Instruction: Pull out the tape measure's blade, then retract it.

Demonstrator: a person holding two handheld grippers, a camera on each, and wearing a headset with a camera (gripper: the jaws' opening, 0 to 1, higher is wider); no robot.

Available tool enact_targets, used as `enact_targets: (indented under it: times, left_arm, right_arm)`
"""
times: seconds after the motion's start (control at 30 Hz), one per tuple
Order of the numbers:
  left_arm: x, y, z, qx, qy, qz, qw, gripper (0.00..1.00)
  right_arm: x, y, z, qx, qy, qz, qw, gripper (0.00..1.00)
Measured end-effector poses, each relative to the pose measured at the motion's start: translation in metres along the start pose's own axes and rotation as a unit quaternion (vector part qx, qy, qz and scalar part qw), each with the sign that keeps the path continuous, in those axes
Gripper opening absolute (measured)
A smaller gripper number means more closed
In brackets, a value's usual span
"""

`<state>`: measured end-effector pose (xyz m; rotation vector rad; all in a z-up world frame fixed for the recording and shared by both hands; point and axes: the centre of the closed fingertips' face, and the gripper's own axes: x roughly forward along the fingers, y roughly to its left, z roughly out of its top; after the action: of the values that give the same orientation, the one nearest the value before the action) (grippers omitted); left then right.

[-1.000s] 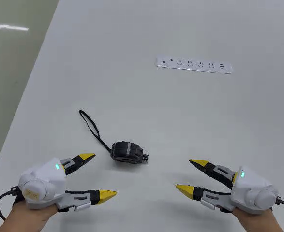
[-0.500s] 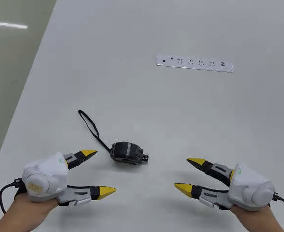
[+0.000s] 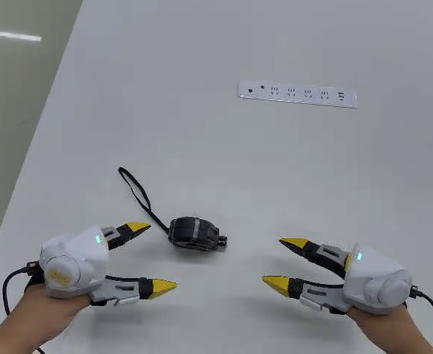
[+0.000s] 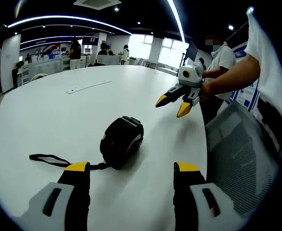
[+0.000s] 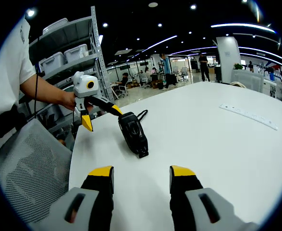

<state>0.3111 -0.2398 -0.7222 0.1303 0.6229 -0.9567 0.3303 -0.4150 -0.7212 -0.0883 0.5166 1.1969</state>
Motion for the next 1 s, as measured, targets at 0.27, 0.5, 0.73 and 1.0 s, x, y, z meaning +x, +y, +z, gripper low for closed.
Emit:
enact_targets:
  times: [0.27, 0.5, 0.73, 1.0]
  left_arm:
    - [0.005, 0.005, -0.001, 0.009, 0.007, -0.005, 0.9999, 0.68]
    - [0.01, 0.008, -0.003, 0.016, 0.014, -0.014, 0.9997, 0.68]
    - [0.015, 0.01, -0.003, 0.024, 0.016, -0.02, 0.9994, 0.67]
    - [0.019, 0.013, -0.006, 0.035, 0.023, -0.027, 0.9988, 0.66]
  right_arm:
    - [0.006, 0.0, -0.001, -0.001, 0.004, 0.005, 1.0, 0.46]
    - [0.011, -0.003, -0.003, -0.001, 0.007, 0.006, 1.0, 0.45]
    - [0.018, -0.003, -0.002, -0.004, 0.009, 0.009, 0.9999, 0.44]
    - [0.025, -0.002, -0.006, -0.007, 0.014, 0.015, 0.9998, 0.42]
